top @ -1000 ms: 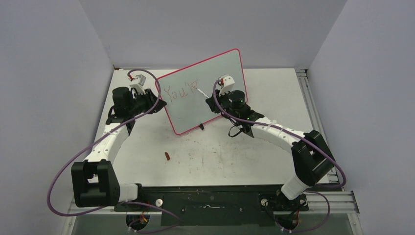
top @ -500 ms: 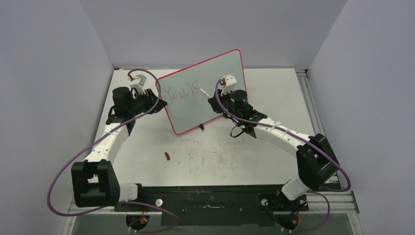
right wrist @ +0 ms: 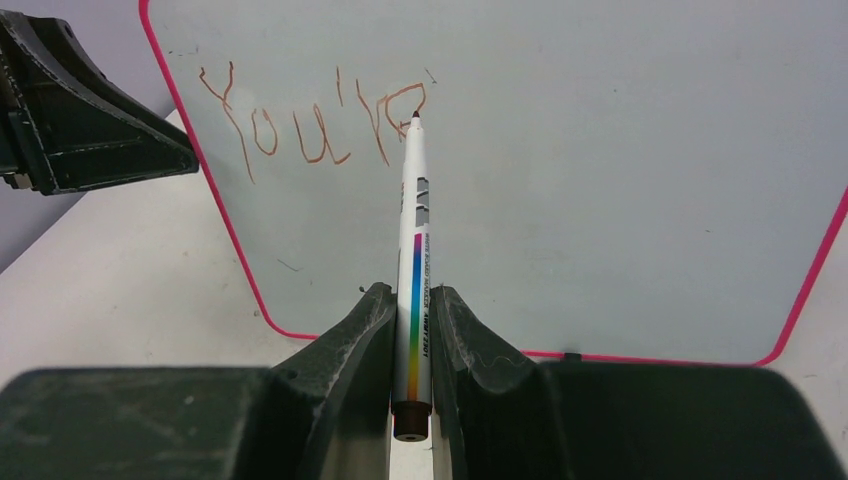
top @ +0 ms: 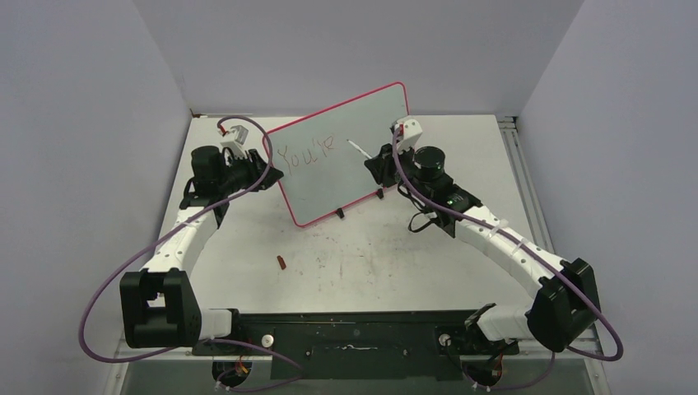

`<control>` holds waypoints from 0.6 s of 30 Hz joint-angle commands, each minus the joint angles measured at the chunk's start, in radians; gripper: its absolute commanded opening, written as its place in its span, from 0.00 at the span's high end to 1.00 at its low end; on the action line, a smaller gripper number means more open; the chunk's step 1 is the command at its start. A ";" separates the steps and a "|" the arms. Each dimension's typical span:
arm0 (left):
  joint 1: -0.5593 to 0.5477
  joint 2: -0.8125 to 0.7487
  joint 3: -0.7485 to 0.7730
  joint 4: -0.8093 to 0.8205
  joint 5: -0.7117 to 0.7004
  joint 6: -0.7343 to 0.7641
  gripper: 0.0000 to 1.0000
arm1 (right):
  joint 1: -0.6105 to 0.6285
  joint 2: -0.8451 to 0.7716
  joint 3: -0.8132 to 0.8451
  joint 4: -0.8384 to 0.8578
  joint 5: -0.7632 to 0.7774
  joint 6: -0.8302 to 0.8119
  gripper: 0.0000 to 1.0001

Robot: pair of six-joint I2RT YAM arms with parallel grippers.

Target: Write a sentence on the whiteboard

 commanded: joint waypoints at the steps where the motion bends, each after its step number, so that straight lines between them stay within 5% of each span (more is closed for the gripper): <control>1: -0.039 0.008 0.031 0.049 0.021 0.004 0.67 | -0.047 -0.049 0.006 -0.058 -0.061 -0.001 0.95; 18: -0.048 0.031 0.025 0.060 0.022 0.004 0.67 | -0.288 -0.101 -0.050 -0.091 -0.309 0.035 0.95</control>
